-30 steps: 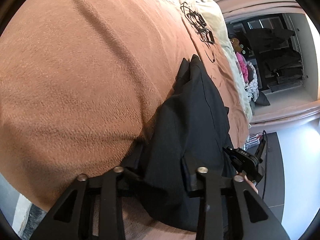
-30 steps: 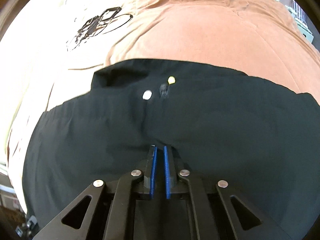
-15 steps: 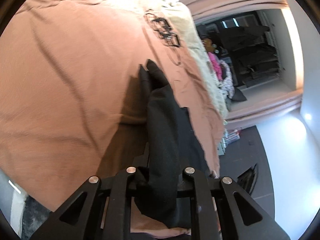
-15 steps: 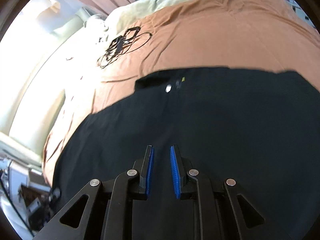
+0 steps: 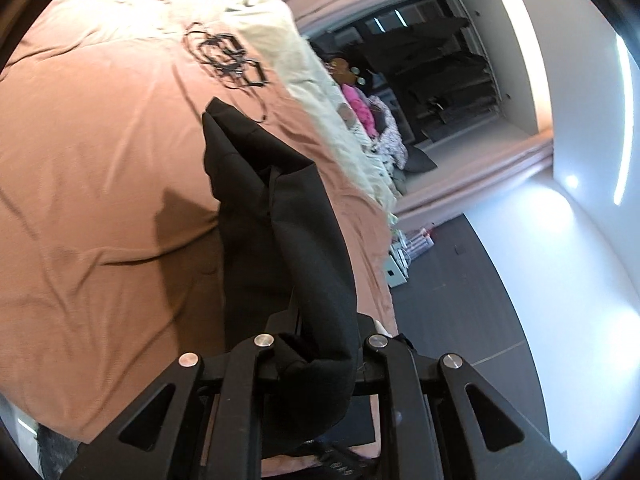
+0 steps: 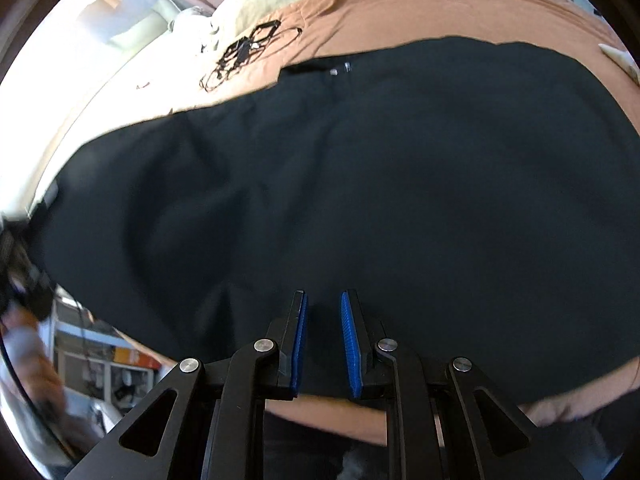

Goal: Fold large clothes
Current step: 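Grasp the folded shirt end with both grippers and fold it over again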

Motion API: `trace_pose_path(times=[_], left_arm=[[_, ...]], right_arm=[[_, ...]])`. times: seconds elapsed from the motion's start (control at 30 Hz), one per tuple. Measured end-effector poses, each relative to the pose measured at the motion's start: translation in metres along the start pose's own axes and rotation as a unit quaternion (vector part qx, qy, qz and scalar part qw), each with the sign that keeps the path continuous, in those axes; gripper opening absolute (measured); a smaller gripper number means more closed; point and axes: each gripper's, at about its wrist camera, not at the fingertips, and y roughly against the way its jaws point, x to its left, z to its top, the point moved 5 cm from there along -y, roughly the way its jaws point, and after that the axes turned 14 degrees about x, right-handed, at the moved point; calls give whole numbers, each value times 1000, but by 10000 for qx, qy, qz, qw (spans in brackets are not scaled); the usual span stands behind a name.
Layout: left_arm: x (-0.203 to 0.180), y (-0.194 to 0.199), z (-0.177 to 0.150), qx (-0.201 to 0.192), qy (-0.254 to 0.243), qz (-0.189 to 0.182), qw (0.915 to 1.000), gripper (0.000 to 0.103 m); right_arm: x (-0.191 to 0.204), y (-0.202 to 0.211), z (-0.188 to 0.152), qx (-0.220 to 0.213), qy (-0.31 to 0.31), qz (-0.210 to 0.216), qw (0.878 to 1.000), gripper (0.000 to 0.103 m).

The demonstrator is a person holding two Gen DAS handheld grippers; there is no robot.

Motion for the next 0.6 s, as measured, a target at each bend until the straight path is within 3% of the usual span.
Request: trace_pose_path(times=[0.33, 0.4, 0.6], left_arm=[[-64, -38, -7, 398, -577, -21, 9975, 16], [-80, -45, -9, 467, -741, -26, 9962, 16], [-114, -76, -12, 757, -1120, 131, 9907, 16]], right_arm=[[-17, -28, -12, 133, -56, 181, 9997, 19], [-24, -20, -6, 229, -142, 444, 9986, 18], [-48, 41, -9, -318, -285, 680, 9968, 18]])
